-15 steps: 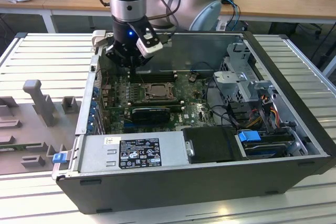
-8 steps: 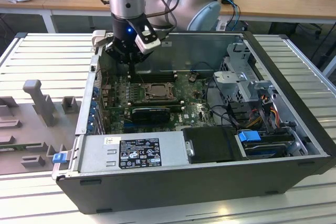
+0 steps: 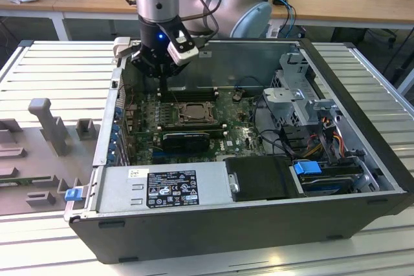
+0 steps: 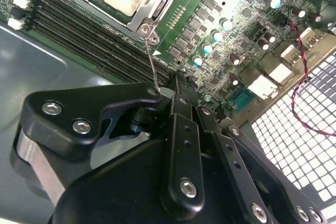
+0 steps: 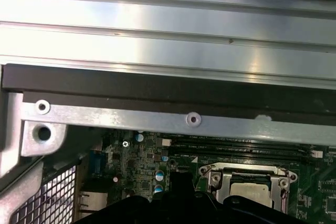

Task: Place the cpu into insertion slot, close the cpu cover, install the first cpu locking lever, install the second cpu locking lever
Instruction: 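Install the first cpu locking lever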

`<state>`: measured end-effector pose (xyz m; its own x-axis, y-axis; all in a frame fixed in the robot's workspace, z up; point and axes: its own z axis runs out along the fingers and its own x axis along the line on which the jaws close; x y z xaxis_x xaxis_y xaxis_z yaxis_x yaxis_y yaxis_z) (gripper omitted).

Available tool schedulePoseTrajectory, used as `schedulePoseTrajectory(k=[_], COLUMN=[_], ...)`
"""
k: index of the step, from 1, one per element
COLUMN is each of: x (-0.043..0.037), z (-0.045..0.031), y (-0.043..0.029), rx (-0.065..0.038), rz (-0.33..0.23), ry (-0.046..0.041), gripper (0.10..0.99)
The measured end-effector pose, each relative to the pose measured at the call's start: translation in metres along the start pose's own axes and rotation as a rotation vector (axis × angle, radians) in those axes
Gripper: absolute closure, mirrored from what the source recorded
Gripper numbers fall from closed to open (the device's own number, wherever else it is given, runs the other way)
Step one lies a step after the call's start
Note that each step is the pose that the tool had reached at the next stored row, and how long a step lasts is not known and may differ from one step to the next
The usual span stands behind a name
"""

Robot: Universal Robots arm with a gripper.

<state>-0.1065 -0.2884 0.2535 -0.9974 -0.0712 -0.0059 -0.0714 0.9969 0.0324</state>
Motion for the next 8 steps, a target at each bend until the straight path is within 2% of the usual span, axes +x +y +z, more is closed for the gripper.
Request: schedulePoseTrajectory(k=[8], x=[-0.0057], z=[0.0006], y=[-0.0004], rx=[0.000], rz=[0.000], ry=[0.0000], gripper=[0.980])
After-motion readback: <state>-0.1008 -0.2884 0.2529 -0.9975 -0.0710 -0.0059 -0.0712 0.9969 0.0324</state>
